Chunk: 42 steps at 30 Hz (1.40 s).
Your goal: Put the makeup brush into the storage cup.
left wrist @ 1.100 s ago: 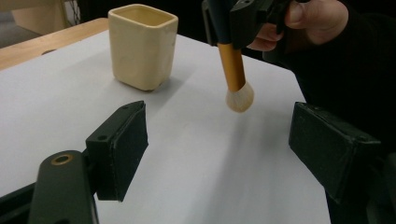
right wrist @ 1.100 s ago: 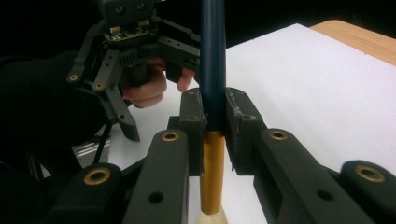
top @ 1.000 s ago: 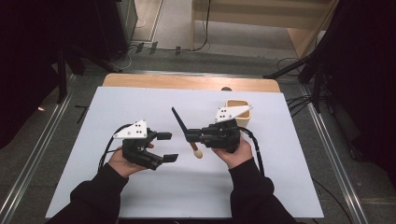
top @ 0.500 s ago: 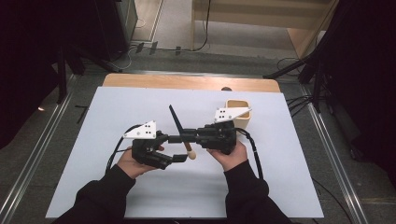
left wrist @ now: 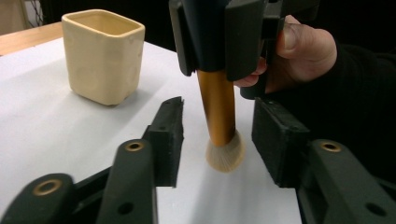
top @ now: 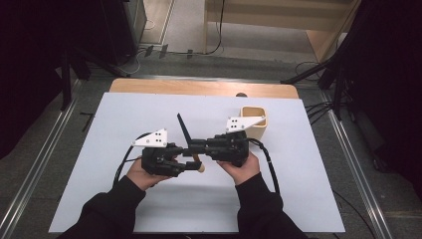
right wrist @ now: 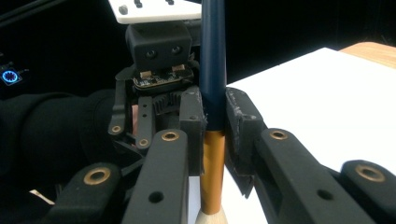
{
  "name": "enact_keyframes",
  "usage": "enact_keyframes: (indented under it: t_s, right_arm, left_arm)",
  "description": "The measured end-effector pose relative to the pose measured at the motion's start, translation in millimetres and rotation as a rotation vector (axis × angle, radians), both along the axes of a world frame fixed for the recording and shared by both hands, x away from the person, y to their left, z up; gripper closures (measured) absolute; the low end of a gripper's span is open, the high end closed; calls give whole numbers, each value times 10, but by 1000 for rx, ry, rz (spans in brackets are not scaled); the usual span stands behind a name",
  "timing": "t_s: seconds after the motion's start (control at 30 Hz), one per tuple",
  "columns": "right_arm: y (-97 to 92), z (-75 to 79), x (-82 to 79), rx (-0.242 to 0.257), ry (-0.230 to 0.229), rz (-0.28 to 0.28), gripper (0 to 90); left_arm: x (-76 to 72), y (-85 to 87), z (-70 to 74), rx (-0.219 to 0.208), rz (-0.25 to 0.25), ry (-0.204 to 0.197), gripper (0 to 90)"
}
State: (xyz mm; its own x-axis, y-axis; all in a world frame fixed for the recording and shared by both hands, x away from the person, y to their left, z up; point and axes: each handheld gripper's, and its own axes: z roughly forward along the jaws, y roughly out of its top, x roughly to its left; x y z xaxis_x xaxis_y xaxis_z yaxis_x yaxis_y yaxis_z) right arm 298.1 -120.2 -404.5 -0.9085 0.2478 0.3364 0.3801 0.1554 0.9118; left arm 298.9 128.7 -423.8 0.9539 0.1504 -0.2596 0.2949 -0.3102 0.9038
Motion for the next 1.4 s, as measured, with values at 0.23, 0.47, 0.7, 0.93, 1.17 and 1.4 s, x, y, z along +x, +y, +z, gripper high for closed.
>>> enact_keyframes:
  t_s: [0.23,0.47,0.7,0.93,1.17,1.4]
  right_arm:
    - [2,-43,-8,28,5,9,793]
    - [12,-60,-17,44,2,14,792]
    - [15,-71,-23,43,2,14,790]
    - [11,-66,-29,53,-7,19,774]
    - [4,-50,-46,34,-17,22,615]
    - [-155,44,-106,-22,-67,11,450]
  left_arm:
    - [3,20,21,-17,-10,21,636]
    - [16,28,16,-20,-9,36,716]
    - [33,37,12,-10,-16,66,764]
    - [31,44,33,-1,-10,55,783]
    - [22,58,69,37,-8,35,785]
    - [-23,75,145,238,11,-27,784]
